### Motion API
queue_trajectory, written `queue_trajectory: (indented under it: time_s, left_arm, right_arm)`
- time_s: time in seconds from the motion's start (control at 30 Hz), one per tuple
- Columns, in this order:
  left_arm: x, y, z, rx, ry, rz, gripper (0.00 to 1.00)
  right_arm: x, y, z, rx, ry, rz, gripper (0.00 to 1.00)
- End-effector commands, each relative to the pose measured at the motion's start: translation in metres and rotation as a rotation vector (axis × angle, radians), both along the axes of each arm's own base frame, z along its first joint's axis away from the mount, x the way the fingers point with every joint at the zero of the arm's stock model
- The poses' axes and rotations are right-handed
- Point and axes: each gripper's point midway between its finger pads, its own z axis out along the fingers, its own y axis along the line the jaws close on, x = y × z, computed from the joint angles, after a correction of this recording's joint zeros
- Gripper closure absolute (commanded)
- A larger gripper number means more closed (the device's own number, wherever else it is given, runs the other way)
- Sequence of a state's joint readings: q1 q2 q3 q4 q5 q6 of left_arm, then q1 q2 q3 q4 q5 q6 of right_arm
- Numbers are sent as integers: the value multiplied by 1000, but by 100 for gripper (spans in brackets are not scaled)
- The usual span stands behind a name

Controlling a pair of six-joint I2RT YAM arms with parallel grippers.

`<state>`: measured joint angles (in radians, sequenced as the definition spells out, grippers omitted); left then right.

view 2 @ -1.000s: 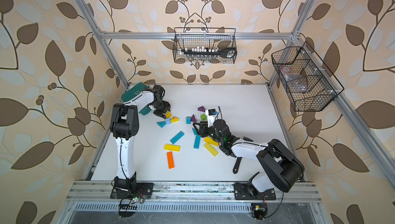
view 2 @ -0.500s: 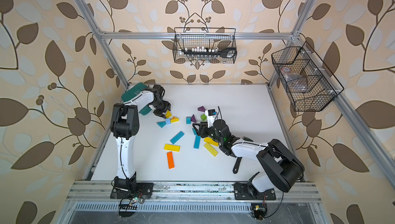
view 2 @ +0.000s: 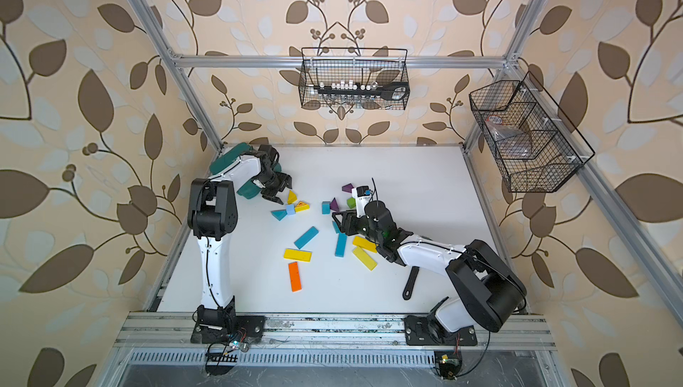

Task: Assemble a small pinwheel with building blocks
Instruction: Assemble the building block at the center of the board.

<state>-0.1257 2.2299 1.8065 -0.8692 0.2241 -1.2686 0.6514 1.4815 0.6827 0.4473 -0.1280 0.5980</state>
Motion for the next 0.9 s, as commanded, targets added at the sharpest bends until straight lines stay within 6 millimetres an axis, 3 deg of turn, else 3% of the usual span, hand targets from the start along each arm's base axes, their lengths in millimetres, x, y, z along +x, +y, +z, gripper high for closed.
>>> queue_trajectory:
  time_s: [0.0, 0.13, 0.17, 0.27, 0.4, 0.6, 0.87]
  left_arm:
    - [11, 22, 77, -17, -173, -18, 22]
    - [-2, 49, 122, -25, -286, -43, 7]
    - [-12, 57, 133, -17, -310, -46, 2]
    - [-43, 78, 163, 30, -392, -70, 1]
    - [-91, 108, 185, 122, -442, -98, 1]
    - [-142, 139, 188, 274, -439, -148, 1]
    - [-152, 151, 178, 366, -395, -250, 1]
  right_arm:
    - [4, 15, -10, -87, 100, 10, 39]
    - [18, 40, -26, -164, 203, 26, 40]
    - [18, 54, -32, -189, 229, 49, 40]
    - [30, 84, -46, -270, 274, 82, 40]
    - [55, 118, -61, -362, 290, 86, 41]
    - [91, 151, -72, -395, 265, 72, 40]
    - [117, 170, -87, -410, 225, 64, 39]
